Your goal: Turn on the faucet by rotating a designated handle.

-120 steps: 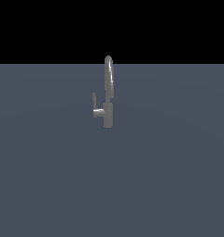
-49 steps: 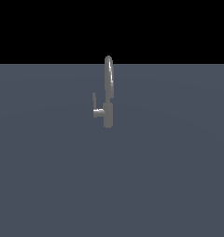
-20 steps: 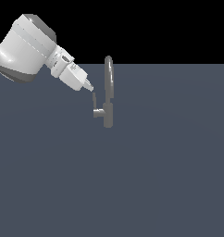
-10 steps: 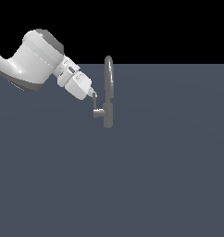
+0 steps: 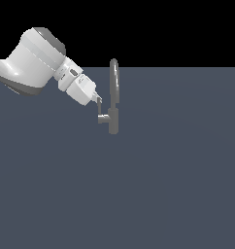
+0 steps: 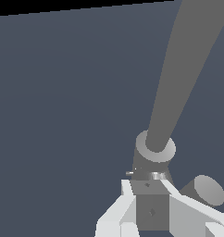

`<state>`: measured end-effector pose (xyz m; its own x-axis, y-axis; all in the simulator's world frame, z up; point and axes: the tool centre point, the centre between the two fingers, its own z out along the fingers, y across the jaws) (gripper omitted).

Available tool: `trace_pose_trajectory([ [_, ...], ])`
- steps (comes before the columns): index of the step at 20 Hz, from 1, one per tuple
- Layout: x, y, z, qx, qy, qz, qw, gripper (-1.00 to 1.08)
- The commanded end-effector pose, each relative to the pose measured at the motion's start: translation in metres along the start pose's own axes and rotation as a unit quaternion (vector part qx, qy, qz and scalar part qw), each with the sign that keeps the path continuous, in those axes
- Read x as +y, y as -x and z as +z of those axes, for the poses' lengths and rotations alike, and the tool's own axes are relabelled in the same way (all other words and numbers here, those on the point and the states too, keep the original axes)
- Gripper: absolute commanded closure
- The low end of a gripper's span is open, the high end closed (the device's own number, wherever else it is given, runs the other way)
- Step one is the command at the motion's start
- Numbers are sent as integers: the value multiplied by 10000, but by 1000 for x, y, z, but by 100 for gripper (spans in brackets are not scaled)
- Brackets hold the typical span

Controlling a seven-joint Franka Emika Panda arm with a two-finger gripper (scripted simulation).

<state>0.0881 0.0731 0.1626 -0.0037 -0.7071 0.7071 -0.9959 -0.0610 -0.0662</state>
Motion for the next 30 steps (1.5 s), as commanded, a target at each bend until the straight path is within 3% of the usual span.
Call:
trace_pose_trajectory([
  [1,6,-1,-1,-1,0,-1,10000,108],
  [10,30,-7,-6,-1,0,-1,10000,108],
  [12,25,-3,-6,-9,-44,-16,10000,108],
  [30,79,5,8,-2,-1,0,10000,108],
])
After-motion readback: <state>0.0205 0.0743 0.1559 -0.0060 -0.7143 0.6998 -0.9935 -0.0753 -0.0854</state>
